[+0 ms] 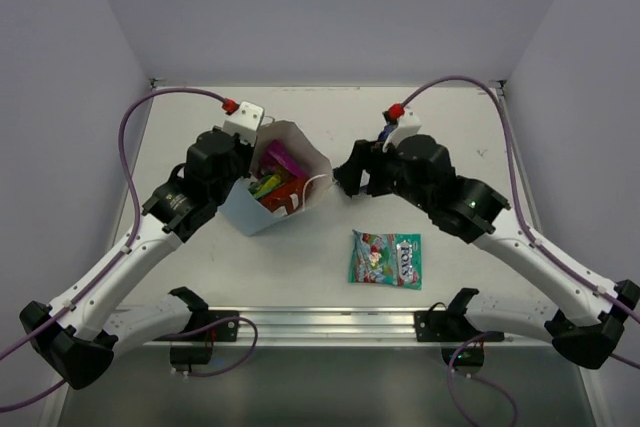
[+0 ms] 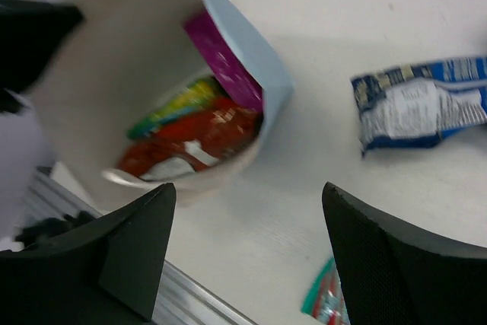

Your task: Take the snacks out of the paper bag

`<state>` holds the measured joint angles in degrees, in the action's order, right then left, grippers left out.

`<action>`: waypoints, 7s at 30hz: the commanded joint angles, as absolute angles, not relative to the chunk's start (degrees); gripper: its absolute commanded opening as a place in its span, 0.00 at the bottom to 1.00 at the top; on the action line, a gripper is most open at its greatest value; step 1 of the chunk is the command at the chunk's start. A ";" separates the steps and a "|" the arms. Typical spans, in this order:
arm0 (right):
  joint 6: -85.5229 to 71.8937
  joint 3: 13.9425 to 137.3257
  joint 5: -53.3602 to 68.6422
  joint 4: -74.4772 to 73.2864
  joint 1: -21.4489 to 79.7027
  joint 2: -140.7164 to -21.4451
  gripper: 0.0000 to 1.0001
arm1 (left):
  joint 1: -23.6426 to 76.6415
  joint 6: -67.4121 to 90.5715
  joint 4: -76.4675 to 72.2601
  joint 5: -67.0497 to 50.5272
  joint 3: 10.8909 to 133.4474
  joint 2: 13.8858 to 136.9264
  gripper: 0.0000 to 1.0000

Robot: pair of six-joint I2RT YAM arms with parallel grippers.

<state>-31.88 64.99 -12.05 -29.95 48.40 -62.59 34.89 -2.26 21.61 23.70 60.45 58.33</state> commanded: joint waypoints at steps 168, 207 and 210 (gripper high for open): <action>-5.72 73.83 -17.75 13.09 55.81 -104.34 0.19 | 34.19 -8.70 17.05 17.84 61.53 54.84 0.00; -3.95 85.08 -16.87 -8.16 52.22 -65.75 0.00 | 27.17 6.76 25.84 26.19 63.10 61.00 0.00; -9.02 81.93 -17.85 -10.80 44.94 -61.36 0.00 | 25.32 7.03 25.67 24.88 62.93 60.56 0.00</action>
<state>-5.02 81.01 -12.53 -13.26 50.37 -66.76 26.85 4.64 25.96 24.58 60.55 61.23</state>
